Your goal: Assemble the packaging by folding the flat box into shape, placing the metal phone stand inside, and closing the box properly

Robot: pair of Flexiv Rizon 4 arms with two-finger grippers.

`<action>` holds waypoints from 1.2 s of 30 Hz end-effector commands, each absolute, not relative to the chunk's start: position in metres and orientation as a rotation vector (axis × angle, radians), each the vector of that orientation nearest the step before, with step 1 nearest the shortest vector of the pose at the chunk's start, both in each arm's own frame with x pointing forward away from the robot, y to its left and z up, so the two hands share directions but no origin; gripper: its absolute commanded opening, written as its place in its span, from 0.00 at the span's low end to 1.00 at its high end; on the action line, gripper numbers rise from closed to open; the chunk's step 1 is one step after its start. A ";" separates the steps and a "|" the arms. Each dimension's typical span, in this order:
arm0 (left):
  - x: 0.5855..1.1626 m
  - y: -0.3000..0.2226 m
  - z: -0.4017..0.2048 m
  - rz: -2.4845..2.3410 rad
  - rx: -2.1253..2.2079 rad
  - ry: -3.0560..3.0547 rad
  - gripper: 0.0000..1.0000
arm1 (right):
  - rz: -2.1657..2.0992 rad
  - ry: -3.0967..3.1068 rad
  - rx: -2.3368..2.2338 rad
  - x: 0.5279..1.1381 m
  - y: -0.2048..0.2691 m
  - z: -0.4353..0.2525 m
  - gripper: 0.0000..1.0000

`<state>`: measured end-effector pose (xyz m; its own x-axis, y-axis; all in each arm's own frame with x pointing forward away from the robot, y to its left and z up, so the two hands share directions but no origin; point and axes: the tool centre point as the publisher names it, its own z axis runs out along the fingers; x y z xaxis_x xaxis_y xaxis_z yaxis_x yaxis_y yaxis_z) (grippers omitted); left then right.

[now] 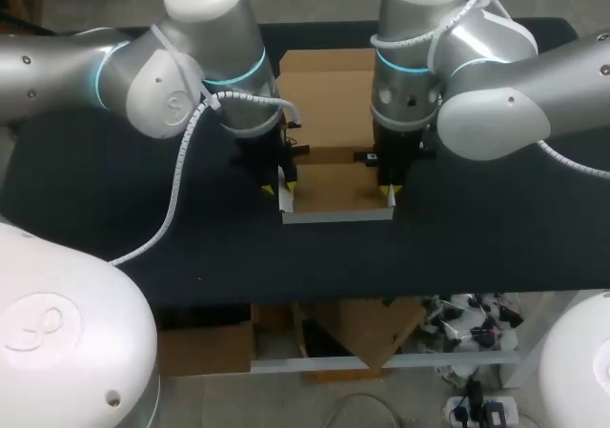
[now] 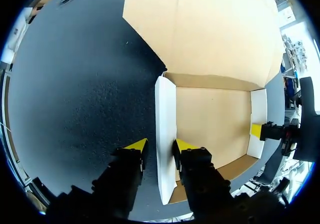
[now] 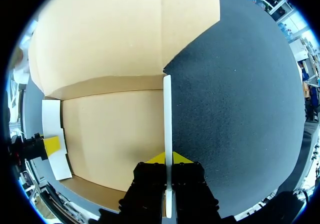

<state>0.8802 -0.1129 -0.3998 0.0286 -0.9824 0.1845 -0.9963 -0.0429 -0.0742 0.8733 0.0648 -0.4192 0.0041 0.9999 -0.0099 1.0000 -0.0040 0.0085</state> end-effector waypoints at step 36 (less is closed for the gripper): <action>0.881 -0.114 -0.409 0.200 2.200 -2.171 0.09 | -0.008 2.206 2.217 0.874 0.065 -0.419 0.00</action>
<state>0.8792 -0.1126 -0.4033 0.0087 -0.9908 0.1347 -0.9980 -0.0170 -0.0606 0.8734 0.0654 -0.4191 0.0042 0.9999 -0.0102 1.0000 -0.0041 0.0088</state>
